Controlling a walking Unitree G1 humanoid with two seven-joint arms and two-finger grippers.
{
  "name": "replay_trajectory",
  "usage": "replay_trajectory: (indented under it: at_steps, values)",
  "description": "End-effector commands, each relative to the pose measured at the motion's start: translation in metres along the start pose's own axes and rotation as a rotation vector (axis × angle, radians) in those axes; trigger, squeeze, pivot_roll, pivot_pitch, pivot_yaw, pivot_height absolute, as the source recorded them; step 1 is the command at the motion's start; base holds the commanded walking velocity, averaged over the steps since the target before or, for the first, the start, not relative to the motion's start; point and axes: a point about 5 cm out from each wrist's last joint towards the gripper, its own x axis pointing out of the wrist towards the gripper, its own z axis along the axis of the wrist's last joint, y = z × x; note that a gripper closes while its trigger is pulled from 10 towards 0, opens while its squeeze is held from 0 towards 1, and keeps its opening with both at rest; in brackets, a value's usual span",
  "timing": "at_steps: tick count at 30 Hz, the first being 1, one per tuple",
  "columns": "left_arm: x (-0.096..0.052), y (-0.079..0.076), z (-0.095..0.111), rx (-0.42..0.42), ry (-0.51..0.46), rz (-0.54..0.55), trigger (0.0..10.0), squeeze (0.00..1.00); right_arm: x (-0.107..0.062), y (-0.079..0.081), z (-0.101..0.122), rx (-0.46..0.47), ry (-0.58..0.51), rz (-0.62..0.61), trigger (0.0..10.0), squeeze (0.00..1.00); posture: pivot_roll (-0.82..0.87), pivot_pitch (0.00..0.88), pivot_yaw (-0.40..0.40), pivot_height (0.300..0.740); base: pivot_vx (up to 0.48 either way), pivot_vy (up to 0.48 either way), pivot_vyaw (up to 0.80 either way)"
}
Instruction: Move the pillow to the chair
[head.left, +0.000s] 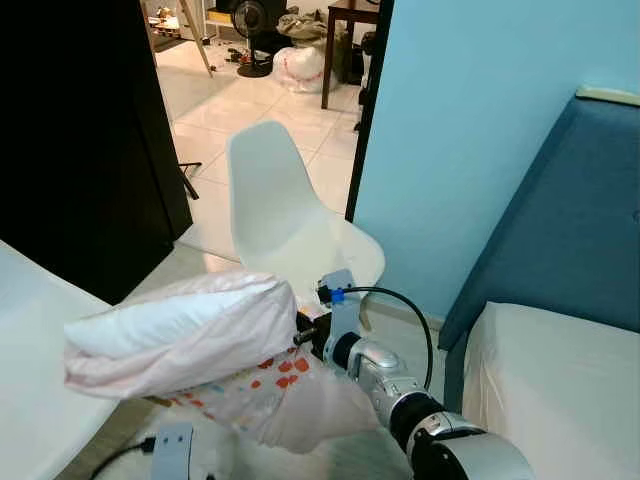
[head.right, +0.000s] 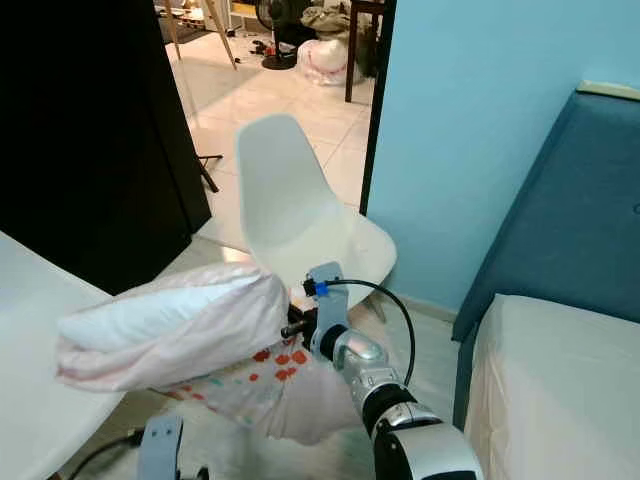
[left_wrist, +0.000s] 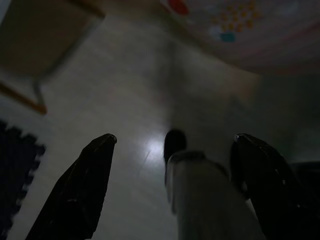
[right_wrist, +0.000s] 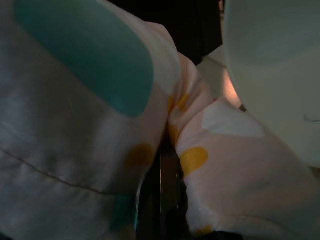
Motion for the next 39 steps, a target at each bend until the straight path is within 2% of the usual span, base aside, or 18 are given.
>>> replay_trajectory:
  at_steps: [1, 4, 9, 13, 19, 23, 31, 39]
  values:
    - [0.0, 0.002, -0.001, -0.013, 0.002, 0.006, 10.0, 0.0, 0.006, -0.001, 0.03, -0.034, -0.127, -0.006, 10.0, 0.0, -0.03, 0.037, -0.056, 0.74, 0.281, 0.0, 0.0]
    - [0.001, 0.001, 0.003, -0.019, -0.013, 0.003, 10.0, 0.0, 0.008, 0.0, 0.036, -0.052, -0.149, -0.004, 10.0, 0.0, -0.02, 0.036, -0.056, 0.74, 0.334, 0.0, 0.0]
    - [0.002, 0.001, 0.008, -0.043, -0.035, 0.005, 10.0, 0.0, 0.012, 0.004, 0.058, -0.025, -0.238, 0.051, 10.0, 0.0, -0.03, 0.044, -0.051, 0.74, 0.368, 0.0, 0.0]
    - [0.002, 0.003, 0.014, -0.073, -0.061, 0.011, 10.0, 0.0, 0.013, 0.006, 0.065, -0.016, -0.271, 0.075, 10.0, 0.0, -0.03, 0.045, -0.05, 0.74, 0.394, 0.0, 0.0]
    - [0.007, 0.0, 0.043, -0.097, -0.173, -0.006, 10.0, 0.0, 0.013, 0.003, 0.074, 0.057, -0.332, 0.064, 10.0, 0.0, -0.01, 0.05, -0.046, 0.74, 0.409, 0.0, 0.0]
    - [0.008, -0.001, 0.051, -0.099, -0.199, -0.011, 10.0, 0.0, 0.012, 0.0, 0.081, 0.086, -0.364, 0.052, 10.0, 0.0, -0.01, 0.049, -0.039, 0.74, 0.43, 0.0, 0.0]
    - [0.007, -0.002, 0.047, -0.087, -0.187, -0.015, 10.0, 0.0, 0.012, -0.003, 0.091, 0.092, -0.404, 0.044, 10.0, 0.0, 0.0, 0.05, -0.031, 0.74, 0.442, 0.0, 0.0]
    - [0.006, 0.001, 0.039, -0.09, -0.163, -0.008, 10.0, 0.0, 0.015, 0.005, 0.099, 0.104, -0.44, 0.098, 10.0, 0.0, 0.01, 0.051, -0.033, 0.74, 0.45, 0.0, 0.0]
